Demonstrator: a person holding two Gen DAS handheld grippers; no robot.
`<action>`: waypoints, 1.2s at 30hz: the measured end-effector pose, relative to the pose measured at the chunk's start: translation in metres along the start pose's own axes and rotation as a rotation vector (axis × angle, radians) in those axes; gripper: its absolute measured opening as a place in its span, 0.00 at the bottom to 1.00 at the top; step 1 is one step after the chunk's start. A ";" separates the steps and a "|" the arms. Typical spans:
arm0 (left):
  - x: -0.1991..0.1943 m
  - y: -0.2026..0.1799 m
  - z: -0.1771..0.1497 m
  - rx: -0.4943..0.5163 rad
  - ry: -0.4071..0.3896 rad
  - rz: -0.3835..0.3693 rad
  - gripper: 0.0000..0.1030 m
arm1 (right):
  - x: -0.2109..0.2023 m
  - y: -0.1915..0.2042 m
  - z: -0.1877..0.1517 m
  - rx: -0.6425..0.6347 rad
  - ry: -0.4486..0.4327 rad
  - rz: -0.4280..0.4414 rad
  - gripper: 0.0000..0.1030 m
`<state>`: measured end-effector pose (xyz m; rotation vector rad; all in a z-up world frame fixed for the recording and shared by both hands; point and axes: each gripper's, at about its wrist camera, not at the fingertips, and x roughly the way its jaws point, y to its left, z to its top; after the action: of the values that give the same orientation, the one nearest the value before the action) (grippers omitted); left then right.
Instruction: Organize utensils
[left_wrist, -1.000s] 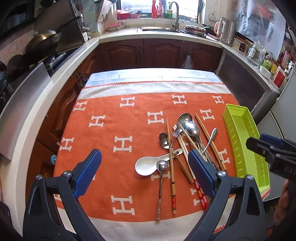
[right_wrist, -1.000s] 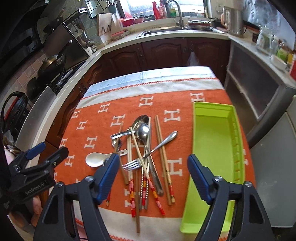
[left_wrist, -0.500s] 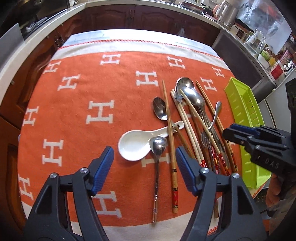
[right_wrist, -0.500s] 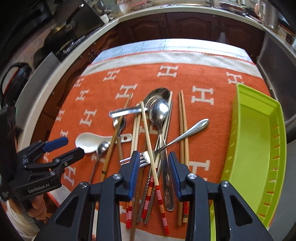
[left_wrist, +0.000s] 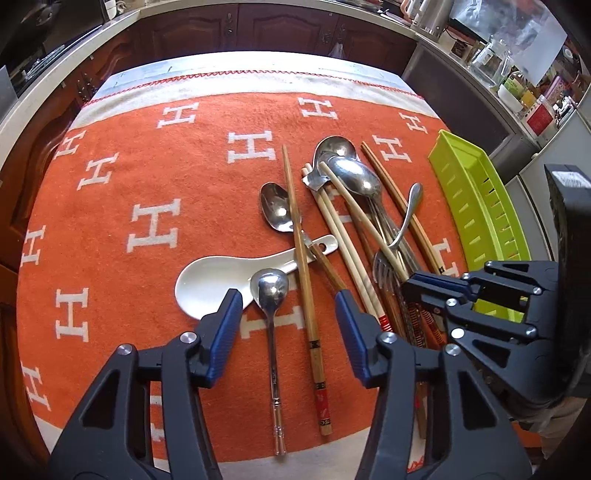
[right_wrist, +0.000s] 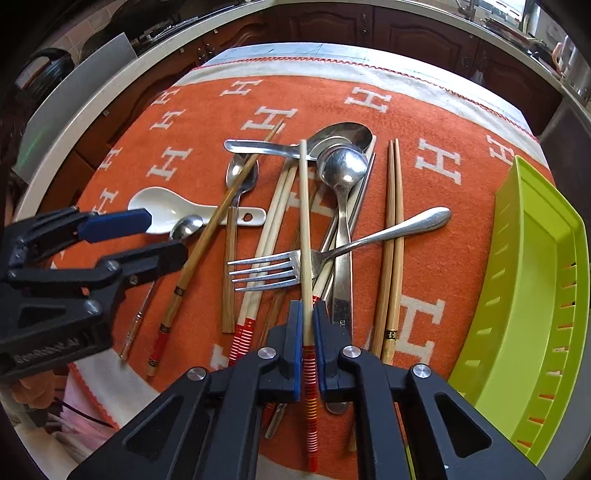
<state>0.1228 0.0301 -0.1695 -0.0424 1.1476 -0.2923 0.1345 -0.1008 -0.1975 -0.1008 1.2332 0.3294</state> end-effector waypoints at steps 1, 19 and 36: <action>0.000 -0.001 0.000 0.000 0.002 -0.003 0.46 | 0.000 0.001 -0.001 -0.005 -0.003 -0.006 0.06; 0.013 -0.012 -0.005 0.017 0.036 -0.002 0.32 | -0.051 -0.026 -0.016 0.161 -0.094 0.142 0.05; 0.024 -0.024 -0.008 0.037 0.099 0.025 0.17 | -0.069 -0.036 -0.033 0.216 -0.123 0.183 0.05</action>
<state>0.1201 0.0023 -0.1903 0.0187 1.2401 -0.2962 0.0959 -0.1567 -0.1478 0.2162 1.1512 0.3531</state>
